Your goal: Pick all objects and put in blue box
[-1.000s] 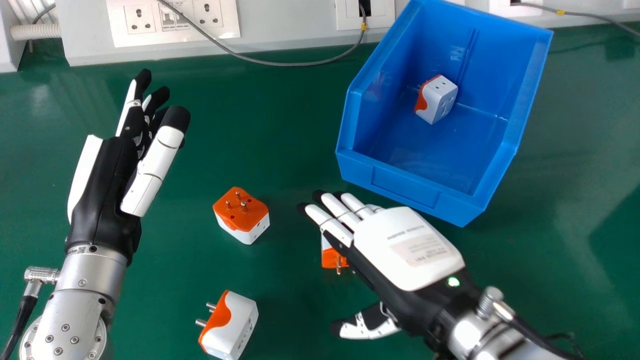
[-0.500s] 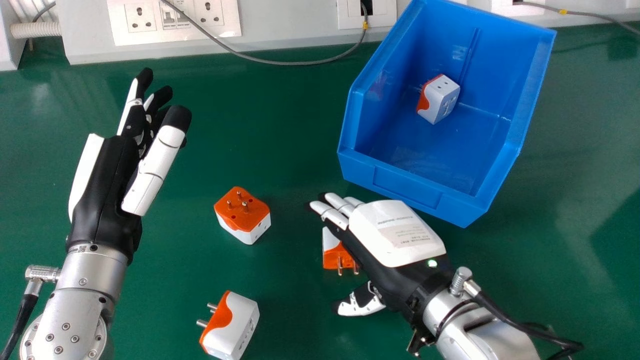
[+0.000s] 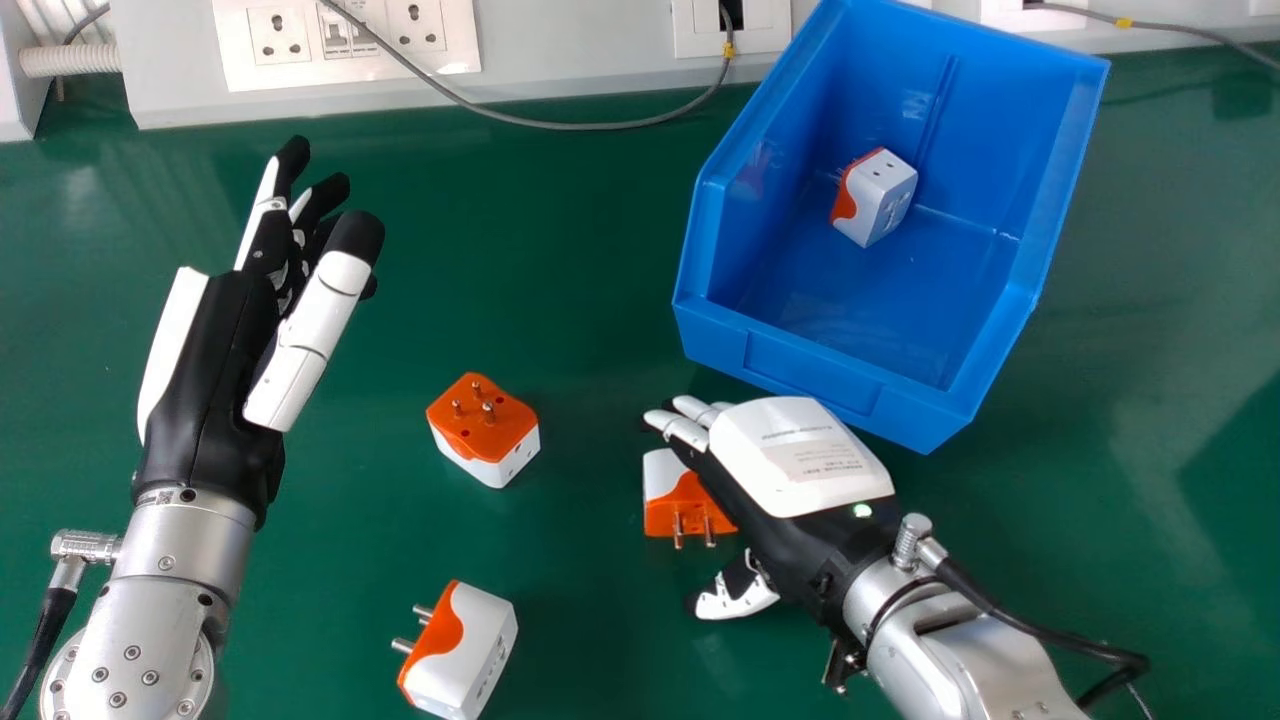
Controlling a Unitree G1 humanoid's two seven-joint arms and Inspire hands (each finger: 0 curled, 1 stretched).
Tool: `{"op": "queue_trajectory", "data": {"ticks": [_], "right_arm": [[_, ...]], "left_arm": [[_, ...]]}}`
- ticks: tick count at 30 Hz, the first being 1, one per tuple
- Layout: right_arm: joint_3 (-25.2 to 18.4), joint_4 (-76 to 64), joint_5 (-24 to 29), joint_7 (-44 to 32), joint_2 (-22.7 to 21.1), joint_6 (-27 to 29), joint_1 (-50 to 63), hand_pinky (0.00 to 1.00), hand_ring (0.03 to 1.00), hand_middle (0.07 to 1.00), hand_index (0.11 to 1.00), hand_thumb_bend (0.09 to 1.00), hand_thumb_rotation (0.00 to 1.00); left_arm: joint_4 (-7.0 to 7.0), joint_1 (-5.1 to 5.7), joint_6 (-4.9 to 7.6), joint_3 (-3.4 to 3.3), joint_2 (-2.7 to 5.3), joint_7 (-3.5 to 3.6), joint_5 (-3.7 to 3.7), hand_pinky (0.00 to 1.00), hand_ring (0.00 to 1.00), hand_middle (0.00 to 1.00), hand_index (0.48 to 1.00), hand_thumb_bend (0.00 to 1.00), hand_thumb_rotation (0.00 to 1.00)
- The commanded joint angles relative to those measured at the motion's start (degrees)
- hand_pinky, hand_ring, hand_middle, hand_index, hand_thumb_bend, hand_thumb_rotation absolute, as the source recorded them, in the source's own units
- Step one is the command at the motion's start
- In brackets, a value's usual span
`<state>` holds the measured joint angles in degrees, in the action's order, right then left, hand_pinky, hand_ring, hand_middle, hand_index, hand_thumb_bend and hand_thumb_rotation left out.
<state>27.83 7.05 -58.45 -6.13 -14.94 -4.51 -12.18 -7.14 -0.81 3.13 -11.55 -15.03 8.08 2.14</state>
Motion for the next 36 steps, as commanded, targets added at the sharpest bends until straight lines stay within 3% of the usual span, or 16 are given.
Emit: {"op": "queue_trajectory", "data": {"ticks": [1,17,22,28,36], "right_arm": [[0.2,-0.4,-0.2,0.1,-0.5,-0.5,-1.8,0.77,0.892,0.922,0.881,0.436,0.06],[3.3,6.6,-0.8,-1.0,0.0,-4.0,-7.6,0.76,0.88,0.911,0.868,0.447,0.08],[4.1,8.2,-0.9,-2.0,0.3,-5.5,-9.5,0.75,0.872,0.9,0.857,0.407,0.04],[5.5,9.4,-1.6,-2.9,0.3,-6.7,-10.9,0.74,0.866,0.888,0.846,0.394,0.01],[8.6,10.5,-2.9,-6.1,-0.4,-7.8,-13.2,0.73,0.858,0.88,0.836,0.41,0.04]], "left_arm": [[-1.04,-0.7,0.83,0.0,-0.61,0.09,-0.16,0.81,0.93,0.95,0.99,0.77,0.88],[-1.83,-0.82,0.03,0.59,-0.31,-0.33,-0.57,0.81,0.93,0.95,0.988,0.76,0.87],[-1.88,-0.91,-0.1,0.77,-0.21,-0.43,-0.42,0.81,0.93,0.95,0.988,0.76,0.87],[-2.65,-0.55,-0.2,1.15,-0.11,-0.64,-0.56,0.81,0.93,0.95,0.991,0.74,0.88],[-3.11,-0.09,-0.15,1.14,-0.22,-0.73,-0.48,0.81,0.93,0.95,0.994,0.74,0.88]]}}
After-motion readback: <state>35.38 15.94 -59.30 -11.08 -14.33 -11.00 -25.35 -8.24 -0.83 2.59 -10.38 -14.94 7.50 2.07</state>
